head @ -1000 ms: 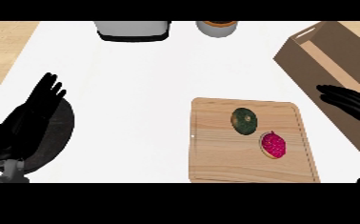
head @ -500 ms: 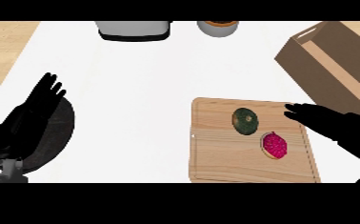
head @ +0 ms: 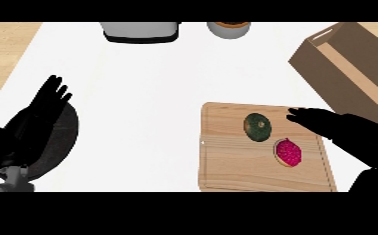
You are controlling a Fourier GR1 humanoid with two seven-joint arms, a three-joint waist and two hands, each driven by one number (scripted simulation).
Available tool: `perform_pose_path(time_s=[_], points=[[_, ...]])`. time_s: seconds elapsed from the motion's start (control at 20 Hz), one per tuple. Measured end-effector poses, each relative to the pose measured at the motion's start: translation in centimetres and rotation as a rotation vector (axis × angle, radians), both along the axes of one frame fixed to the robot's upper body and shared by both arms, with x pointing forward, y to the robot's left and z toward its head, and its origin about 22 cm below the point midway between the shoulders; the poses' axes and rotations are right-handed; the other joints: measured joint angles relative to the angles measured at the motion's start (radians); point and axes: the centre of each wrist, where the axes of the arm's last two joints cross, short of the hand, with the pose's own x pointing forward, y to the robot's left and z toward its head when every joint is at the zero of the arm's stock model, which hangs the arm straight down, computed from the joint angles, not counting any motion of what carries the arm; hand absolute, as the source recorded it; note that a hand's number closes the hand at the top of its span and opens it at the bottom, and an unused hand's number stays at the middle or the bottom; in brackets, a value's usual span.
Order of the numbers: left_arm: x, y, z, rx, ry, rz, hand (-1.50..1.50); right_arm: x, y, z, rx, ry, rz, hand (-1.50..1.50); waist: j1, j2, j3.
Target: Pick the cupcake from the cutting board and place it in the cardboard box
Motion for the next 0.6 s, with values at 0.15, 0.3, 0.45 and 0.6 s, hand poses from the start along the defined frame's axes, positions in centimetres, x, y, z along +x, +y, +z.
perform_pose_path(time_s=[0.15, 0.3, 0.45, 0.6], points=[[-0.2, 0.4, -0.1, -0.004, 0.005, 0.000, 0.00, 0.3, -0.2, -0.4, -0.009, 0.004, -0.004, -1.50, -0.001, 0.000, 0.000], [0.0, 0.4, 0.5, 0.000, -0.001, 0.005, 0.00, 0.2, -0.1, -0.5, -0.007, 0.008, 0.010, -1.50, -0.002, 0.000, 0.000], [-0.2, 0.1, 0.5, 0.001, 0.002, 0.009, 0.00, 0.2, -0.1, -1.0, 0.009, 0.002, 0.021, -1.50, -0.003, 0.000, 0.000], [-0.1, 0.7, 0.6, -0.001, 0.003, 0.005, 0.00, -0.2, 0.2, -1.6, 0.031, -0.015, 0.032, -1.50, -0.004, 0.000, 0.000]])
